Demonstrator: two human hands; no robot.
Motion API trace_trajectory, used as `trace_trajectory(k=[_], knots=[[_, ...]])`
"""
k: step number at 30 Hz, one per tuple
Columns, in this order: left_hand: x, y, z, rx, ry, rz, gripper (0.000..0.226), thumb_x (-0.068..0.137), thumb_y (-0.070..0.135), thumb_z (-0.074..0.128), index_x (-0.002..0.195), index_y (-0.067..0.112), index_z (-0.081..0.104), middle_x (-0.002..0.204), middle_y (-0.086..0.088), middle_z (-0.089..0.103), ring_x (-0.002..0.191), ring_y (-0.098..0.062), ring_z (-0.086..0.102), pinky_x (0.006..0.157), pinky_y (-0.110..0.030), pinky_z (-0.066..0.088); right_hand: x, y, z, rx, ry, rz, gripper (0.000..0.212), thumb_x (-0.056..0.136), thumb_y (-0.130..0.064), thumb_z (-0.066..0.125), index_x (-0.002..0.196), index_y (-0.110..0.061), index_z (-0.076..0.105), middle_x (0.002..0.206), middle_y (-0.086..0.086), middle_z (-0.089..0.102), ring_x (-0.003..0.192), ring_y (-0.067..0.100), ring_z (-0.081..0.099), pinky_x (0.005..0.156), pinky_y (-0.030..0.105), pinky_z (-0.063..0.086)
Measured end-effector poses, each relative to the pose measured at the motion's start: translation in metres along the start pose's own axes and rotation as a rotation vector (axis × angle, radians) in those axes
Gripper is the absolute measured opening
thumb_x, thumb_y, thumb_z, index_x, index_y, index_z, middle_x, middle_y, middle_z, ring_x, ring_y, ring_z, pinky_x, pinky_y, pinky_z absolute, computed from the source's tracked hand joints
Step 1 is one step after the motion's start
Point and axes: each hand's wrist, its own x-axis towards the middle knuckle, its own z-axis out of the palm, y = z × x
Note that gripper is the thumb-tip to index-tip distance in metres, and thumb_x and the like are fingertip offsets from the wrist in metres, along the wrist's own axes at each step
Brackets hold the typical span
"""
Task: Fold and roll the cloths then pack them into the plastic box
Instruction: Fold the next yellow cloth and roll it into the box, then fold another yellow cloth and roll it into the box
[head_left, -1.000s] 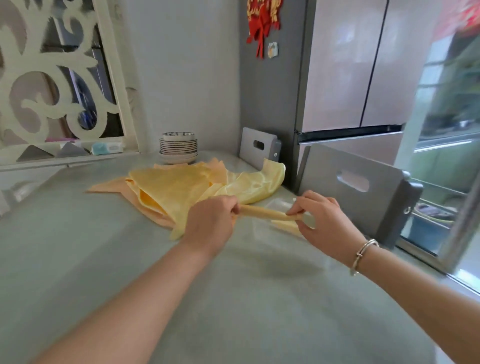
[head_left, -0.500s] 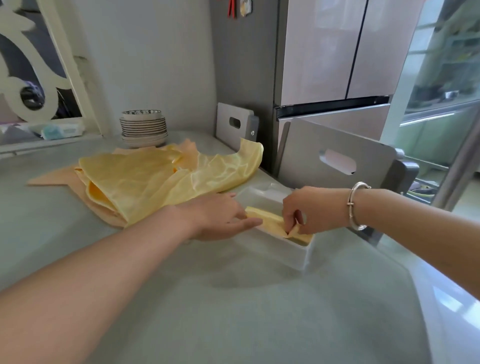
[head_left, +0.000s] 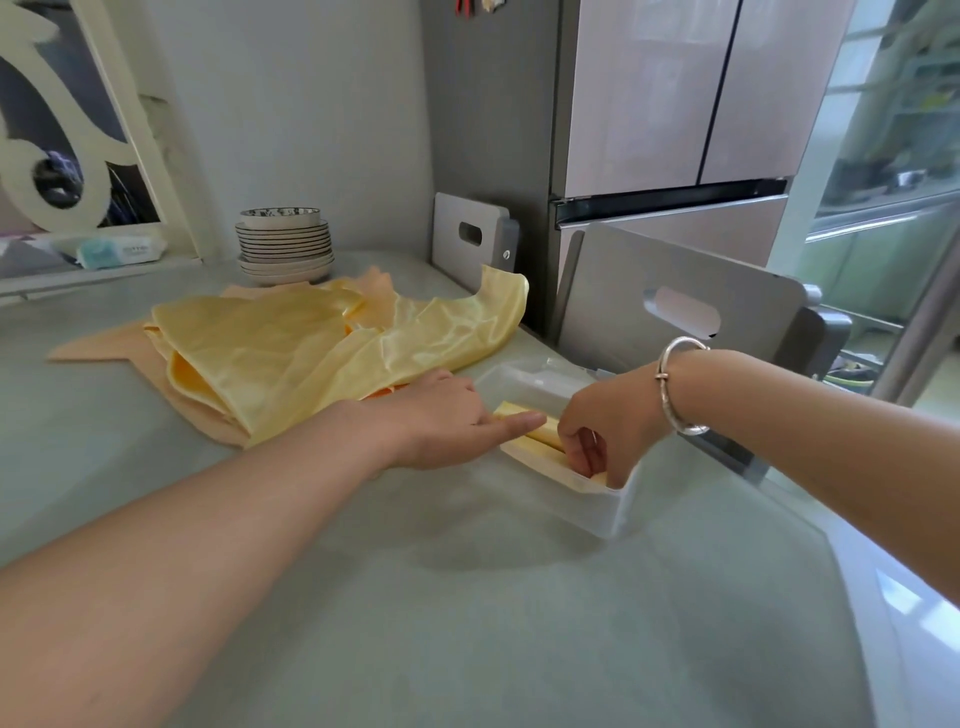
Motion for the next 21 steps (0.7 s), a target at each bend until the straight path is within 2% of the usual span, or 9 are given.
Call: trace_trajectory(k=[2,5,8,11,13,16,17,19,21], knots=[[-0.002,0.004,-0.001,-0.036,-0.059,-0.062,0.096,0.072,0.081,0.002,0.1,0.02,0.071,0.127,-0.002,0.048,0.128,-0.022,0.023,0.104,-0.036,0.019,-0.003,0.0,-0.002,0.038,0.01,0.002,0.02,0.078,-0.02,0.067,0.098,-0.021,0.067,0.084,-0.01,0.061,0.075,0.007,0.054,0.072,0.02,0.045],[-0.003,0.008,-0.003,-0.07,-0.104,-0.117,0.088,0.078,0.079,0.007,0.105,0.024,0.069,0.132,-0.002,0.043,0.134,-0.025,0.015,0.107,-0.04,0.017,-0.006,-0.002,0.0,0.099,0.066,-0.031,0.016,0.081,-0.021,0.063,0.096,-0.02,0.067,0.081,-0.011,0.059,0.071,0.005,0.052,0.067,0.019,0.044],[-0.003,0.011,-0.005,-0.104,-0.112,-0.117,0.072,0.082,0.078,0.013,0.083,0.027,0.065,0.108,-0.004,0.049,0.131,-0.029,0.021,0.106,-0.041,0.019,-0.002,-0.005,0.009,0.081,0.11,-0.028,0.006,0.083,-0.017,0.06,0.086,-0.023,0.062,0.072,-0.013,0.053,0.065,0.003,0.048,0.059,0.015,0.04],[-0.001,0.004,0.0,-0.155,-0.089,-0.107,0.07,0.069,0.088,0.012,0.064,0.034,0.056,0.095,0.001,0.052,0.127,-0.031,0.026,0.107,-0.045,0.023,0.0,-0.006,0.015,0.073,0.152,-0.002,0.008,0.083,-0.015,0.059,0.082,-0.023,0.06,0.069,-0.013,0.051,0.065,0.006,0.048,0.058,0.016,0.039],[-0.001,0.0,0.003,-0.18,-0.054,-0.093,0.08,0.064,0.091,0.011,0.071,0.029,0.061,0.097,0.003,0.058,0.123,-0.029,0.028,0.101,-0.041,0.026,-0.002,-0.005,0.016,0.075,0.16,0.017,0.01,0.082,-0.014,0.058,0.082,-0.023,0.061,0.068,-0.013,0.051,0.066,0.008,0.048,0.06,0.018,0.04],[-0.004,-0.001,0.002,-0.197,0.014,-0.055,0.091,0.068,0.089,0.013,0.096,0.022,0.069,0.11,0.0,0.061,0.122,-0.025,0.029,0.092,-0.035,0.024,-0.007,-0.005,0.016,0.098,0.155,0.039,0.013,0.08,-0.011,0.055,0.082,-0.023,0.062,0.067,-0.013,0.052,0.068,0.01,0.05,0.065,0.022,0.042],[-0.007,-0.001,-0.001,-0.2,0.036,-0.045,0.088,0.074,0.085,0.016,0.1,0.019,0.069,0.112,-0.001,0.06,0.121,-0.022,0.03,0.092,-0.035,0.024,-0.009,-0.005,0.016,0.109,0.158,0.047,0.012,0.081,-0.011,0.056,0.083,-0.022,0.062,0.067,-0.012,0.052,0.069,0.011,0.05,0.067,0.022,0.043],[-0.014,0.0,-0.007,-0.19,0.086,-0.003,0.076,0.086,0.073,0.02,0.1,0.018,0.07,0.11,0.002,0.059,0.122,-0.019,0.037,0.101,-0.035,0.022,-0.013,-0.005,0.015,0.141,0.186,0.071,0.01,0.08,-0.012,0.058,0.083,-0.02,0.064,0.067,-0.011,0.055,0.069,0.011,0.052,0.07,0.025,0.047],[-0.021,-0.001,-0.013,-0.181,0.157,0.039,0.064,0.092,0.063,0.021,0.099,0.023,0.071,0.114,0.005,0.061,0.126,-0.014,0.041,0.106,-0.034,0.014,-0.017,-0.006,0.013,0.182,0.239,0.103,0.011,0.079,-0.012,0.058,0.085,-0.016,0.067,0.069,-0.008,0.061,0.068,0.01,0.056,0.07,0.025,0.05]])
